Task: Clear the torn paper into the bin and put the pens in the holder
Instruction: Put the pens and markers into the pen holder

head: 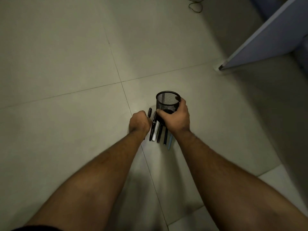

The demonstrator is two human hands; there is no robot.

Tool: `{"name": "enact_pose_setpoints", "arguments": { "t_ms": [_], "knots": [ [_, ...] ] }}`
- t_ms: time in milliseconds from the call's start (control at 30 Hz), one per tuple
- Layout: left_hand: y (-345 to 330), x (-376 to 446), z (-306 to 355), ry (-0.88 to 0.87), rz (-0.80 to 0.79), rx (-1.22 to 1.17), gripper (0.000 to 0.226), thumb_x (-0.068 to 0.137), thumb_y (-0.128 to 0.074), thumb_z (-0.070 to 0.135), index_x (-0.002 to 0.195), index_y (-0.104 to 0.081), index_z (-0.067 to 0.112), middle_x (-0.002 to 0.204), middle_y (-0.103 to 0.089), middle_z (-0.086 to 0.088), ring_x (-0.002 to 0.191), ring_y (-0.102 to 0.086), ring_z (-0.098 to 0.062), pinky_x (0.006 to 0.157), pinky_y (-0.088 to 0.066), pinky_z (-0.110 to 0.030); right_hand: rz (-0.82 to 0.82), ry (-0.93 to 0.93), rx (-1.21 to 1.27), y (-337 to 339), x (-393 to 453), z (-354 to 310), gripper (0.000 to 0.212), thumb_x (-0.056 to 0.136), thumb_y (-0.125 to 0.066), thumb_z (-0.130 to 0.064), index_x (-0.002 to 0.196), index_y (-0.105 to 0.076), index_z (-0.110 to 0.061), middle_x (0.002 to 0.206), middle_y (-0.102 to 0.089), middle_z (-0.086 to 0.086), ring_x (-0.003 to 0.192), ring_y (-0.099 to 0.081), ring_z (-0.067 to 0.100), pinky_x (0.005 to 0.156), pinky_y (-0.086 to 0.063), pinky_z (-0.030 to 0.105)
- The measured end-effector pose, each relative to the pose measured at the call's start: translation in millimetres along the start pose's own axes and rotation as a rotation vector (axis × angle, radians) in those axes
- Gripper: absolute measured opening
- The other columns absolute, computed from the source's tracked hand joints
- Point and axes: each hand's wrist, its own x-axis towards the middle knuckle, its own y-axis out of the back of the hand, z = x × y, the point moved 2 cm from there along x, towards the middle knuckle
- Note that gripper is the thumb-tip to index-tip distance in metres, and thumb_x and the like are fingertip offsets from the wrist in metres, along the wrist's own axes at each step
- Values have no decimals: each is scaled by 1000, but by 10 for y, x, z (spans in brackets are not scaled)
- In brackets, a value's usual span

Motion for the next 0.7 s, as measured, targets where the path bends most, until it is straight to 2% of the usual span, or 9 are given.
{"name": "enact_pose_setpoints", "arguments": {
  "t_ms": [133, 200, 267, 367, 533, 600, 700],
  "knots": [
    [66, -13, 84, 2, 8, 80, 24, 84, -69, 26, 100, -67, 8, 107, -69, -15, 99, -67, -34, 78, -54, -34, -11, -24, -36, 64, 12, 75, 89, 59, -85, -46, 135, -46, -21, 126, -57, 5, 120, -55, 25, 101, -48, 36],
    [131, -8, 75, 33, 11, 48, 26, 82, -71, 28, 99, -67, 9, 103, -70, -12, 97, -67, -32, 74, -53, -32, -28, -20, -48, 63, 21, 60, 89, 59, -86, -44, 135, -45, -20, 127, -57, 6, 120, -55, 26, 101, -49, 37],
    [221, 21, 30, 64, 42, -80, 28, 77, -73, 33, 92, -68, 9, 93, -69, -8, 90, -67, -31, 68, -49, -28, -49, 8, -44, 55, 36, 4, 89, 58, -86, -43, 135, -46, -20, 126, -57, 6, 119, -55, 26, 101, -49, 38],
    [426, 72, 45, 64, 129, -400, 21, 72, -73, 32, 78, -70, 13, 77, -69, -2, 79, -67, -24, 66, -46, -25, -83, 53, -61, 69, 39, -26, 91, 55, -83, -47, 134, -47, -21, 126, -59, 4, 117, -56, 25, 100, -50, 39],
    [822, 70, 318, -69, 268, -768, 9, 67, -69, 22, 70, -68, 13, 63, -64, 3, 62, -61, -15, 68, -58, -31, -77, 50, -108, 113, 24, -10, 92, 56, -84, -41, 136, -45, -19, 128, -58, 7, 118, -55, 28, 99, -50, 40],
    [906, 74, 414, -126, 253, -856, 7, 66, -68, 19, 70, -67, 14, 60, -63, 1, 59, -60, -15, 59, -59, -32, -104, 61, -140, 104, 24, -21, 93, 56, -83, -41, 138, -43, -20, 129, -56, 7, 119, -54, 28, 99, -49, 41],
    [992, 82, 547, -180, 207, -983, 9, 72, -66, 9, 79, -68, 4, 68, -63, -10, 61, -62, -19, 53, -54, -24, -137, 127, -190, 105, 7, -59, 90, 59, -82, -38, 138, -42, -22, 129, -56, 6, 120, -52, 27, 99, -49, 40]
  ]
}}
